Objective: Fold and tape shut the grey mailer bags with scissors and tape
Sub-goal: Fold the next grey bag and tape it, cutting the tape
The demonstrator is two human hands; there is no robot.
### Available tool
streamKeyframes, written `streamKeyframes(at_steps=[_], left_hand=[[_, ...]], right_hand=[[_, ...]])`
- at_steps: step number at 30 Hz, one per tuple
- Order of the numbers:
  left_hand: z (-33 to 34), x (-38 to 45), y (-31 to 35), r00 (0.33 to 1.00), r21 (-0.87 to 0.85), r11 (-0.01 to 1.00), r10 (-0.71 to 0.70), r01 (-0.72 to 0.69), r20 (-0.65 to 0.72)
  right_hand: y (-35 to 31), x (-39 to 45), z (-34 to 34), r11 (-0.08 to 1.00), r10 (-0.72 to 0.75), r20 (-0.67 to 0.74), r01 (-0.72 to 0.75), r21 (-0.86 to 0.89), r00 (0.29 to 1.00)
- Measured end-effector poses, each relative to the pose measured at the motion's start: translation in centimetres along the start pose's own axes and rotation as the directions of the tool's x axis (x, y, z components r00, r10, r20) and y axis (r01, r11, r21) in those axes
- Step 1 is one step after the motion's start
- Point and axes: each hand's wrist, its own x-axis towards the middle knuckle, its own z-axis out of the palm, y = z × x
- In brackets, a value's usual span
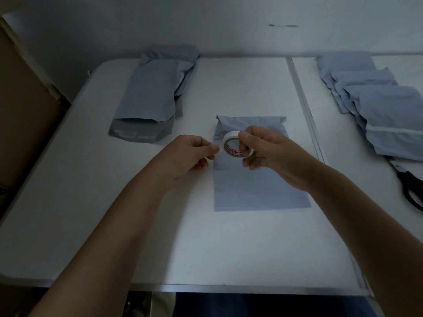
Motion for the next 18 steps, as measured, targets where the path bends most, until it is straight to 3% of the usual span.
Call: streamKeyframes(at_steps=[5,18], left_hand=[[-0.2,-0.5,0.3,0.999,0.006,1.0,-0.017,0.017,0.051],[-0.1,-1.0,-1.7,0.999,0.138,0.99,0.003,0.002,-0.037]], right_hand=[[-0.1,-0.1,0.0,0.999,-0.028,-0.027,0.028,-0.031,0.999],[0.4,-0.3,-0.7,0.912,-0.05,-0.039,0.029,-0.409,0.998]])
